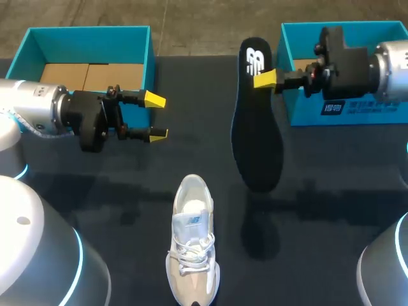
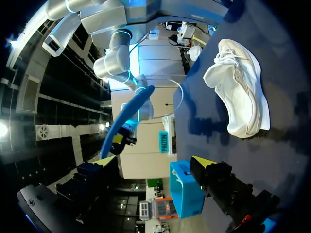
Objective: Take the shoe out of the shoebox, open the shoe tongue, remove and reinsert the insole, then place the shoe into the shoebox
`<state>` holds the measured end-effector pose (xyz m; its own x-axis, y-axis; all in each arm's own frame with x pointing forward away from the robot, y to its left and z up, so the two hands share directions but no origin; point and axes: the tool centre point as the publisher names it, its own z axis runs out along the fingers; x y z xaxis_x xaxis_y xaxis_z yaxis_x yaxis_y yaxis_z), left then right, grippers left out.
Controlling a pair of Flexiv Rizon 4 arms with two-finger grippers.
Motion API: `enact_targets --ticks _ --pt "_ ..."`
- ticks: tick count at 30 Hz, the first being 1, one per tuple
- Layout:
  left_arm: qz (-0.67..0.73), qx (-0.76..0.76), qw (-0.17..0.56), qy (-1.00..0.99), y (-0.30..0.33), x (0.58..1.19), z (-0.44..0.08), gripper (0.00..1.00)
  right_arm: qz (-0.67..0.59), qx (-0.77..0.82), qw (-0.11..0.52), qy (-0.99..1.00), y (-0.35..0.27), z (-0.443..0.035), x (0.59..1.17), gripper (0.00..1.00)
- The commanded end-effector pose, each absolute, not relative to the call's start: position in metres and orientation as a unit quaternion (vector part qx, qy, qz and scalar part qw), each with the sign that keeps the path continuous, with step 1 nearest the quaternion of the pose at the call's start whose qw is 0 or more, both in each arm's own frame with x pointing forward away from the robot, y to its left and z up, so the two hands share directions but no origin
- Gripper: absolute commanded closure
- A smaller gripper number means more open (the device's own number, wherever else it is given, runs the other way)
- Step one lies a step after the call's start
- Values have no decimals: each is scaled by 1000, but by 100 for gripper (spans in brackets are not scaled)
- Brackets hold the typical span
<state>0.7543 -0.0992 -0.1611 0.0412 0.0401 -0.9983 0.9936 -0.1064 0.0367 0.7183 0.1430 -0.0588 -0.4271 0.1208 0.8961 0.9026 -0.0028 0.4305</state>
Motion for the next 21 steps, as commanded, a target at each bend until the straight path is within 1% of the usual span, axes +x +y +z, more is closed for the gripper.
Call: enact_targets --ticks 1,11,16,21 --pt "-505 546 473 473 -100 754 -162 0 -568 -410 348 -623 158 -63 732 100" --pt "-505 546 473 473 -100 754 -162 0 -568 -410 348 -623 158 -63 732 100" --pt "-504 548 473 472 -102 755 -163 0 -547 -424 371 -619 169 -71 747 100" --pt "-508 541 478 470 -105 756 -162 0 -531 -447 395 -601 170 -88 756 100"
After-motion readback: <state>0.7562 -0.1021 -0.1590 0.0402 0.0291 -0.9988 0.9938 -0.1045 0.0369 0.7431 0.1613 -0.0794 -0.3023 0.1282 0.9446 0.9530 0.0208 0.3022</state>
